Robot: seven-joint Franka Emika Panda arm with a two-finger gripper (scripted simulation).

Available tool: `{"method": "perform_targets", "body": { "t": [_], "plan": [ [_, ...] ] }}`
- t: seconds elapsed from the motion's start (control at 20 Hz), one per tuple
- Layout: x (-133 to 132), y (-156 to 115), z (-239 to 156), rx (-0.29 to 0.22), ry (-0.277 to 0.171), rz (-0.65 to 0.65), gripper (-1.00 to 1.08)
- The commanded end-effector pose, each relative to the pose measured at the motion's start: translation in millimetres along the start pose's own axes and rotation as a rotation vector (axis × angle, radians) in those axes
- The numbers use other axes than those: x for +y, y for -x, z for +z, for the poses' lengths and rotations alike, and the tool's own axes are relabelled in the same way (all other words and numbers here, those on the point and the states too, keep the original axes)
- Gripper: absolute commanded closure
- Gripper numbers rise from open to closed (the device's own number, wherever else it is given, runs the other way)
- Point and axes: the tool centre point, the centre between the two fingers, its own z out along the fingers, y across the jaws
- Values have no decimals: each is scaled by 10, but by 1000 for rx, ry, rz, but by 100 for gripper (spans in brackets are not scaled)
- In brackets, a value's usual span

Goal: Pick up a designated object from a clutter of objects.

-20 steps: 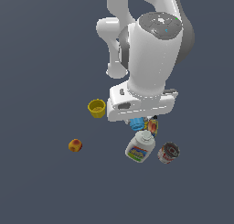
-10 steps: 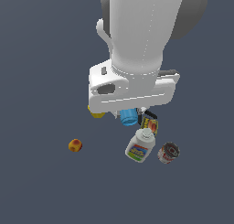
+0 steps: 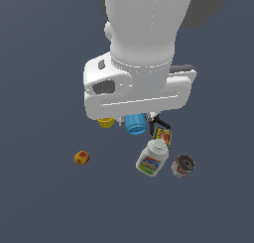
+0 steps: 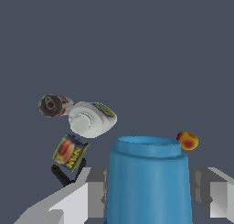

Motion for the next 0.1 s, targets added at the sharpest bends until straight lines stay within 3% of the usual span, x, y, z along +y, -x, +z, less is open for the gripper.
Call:
{"method": "perform_targets", "body": {
  "t": [0.0, 0.05],
  "plan": [
    [8, -10, -24, 1, 0, 0, 108],
    [8, -11, -25, 1, 0, 0, 108]
  ]
}}
